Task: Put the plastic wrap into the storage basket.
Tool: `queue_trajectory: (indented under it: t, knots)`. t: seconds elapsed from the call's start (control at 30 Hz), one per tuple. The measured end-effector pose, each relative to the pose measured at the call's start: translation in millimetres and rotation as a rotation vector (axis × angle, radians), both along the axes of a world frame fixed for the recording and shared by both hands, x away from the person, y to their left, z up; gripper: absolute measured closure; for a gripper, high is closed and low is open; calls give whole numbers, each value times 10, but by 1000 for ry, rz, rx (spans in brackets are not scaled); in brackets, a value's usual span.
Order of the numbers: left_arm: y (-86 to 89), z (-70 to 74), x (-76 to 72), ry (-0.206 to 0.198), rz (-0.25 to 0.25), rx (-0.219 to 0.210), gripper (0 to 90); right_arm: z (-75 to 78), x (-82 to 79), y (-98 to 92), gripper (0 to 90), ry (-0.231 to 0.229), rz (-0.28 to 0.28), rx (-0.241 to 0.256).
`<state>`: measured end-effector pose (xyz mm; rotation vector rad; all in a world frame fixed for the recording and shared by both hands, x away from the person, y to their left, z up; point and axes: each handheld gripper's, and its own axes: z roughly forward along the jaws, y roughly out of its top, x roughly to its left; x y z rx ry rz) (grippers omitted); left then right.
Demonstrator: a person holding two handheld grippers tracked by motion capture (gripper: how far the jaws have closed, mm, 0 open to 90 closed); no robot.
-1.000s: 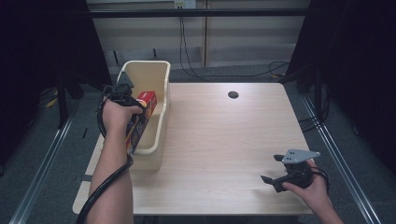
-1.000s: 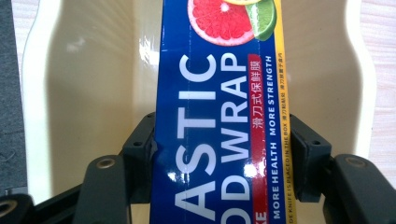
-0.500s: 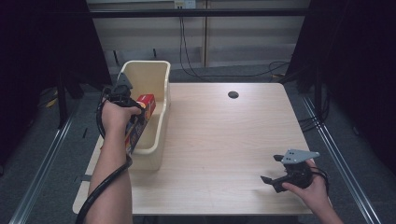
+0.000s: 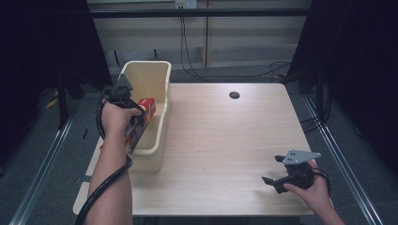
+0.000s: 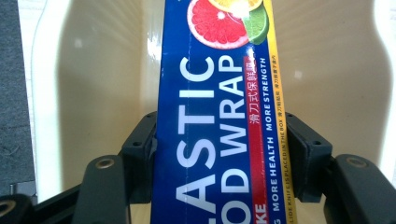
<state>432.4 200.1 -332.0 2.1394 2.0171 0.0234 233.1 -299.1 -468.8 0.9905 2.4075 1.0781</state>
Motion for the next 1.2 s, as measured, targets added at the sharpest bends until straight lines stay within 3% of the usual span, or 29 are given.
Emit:
queue_trajectory:
  t: [0.33, 0.43, 0.53, 0.6, 0.83, 1.13, 1.2]
  knots:
    - [-30, 19, 5, 8, -4, 22, 388, -2, 1, 4, 68, 1, 0, -8]
    - [-36, 96, 3, -24, 2, 14, 382, -2, 2, 3, 68, 0, 1, -8]
    - [-51, 195, -6, -29, -3, 13, 380, -1, 2, 3, 67, -4, 0, -8]
    - [-63, 275, -9, -45, -9, -11, 374, -1, 2, 4, 67, -4, 1, -5]
    - [-133, 366, -12, -73, -37, -31, 355, -1, 8, -2, 66, -1, -3, 0]
    - [-213, 414, -13, -111, -82, -82, 332, 1, 8, -34, 66, 4, -13, 9]
    - [-239, 418, -12, -112, -82, -76, 329, -1, 12, -33, 66, 3, -11, 8]
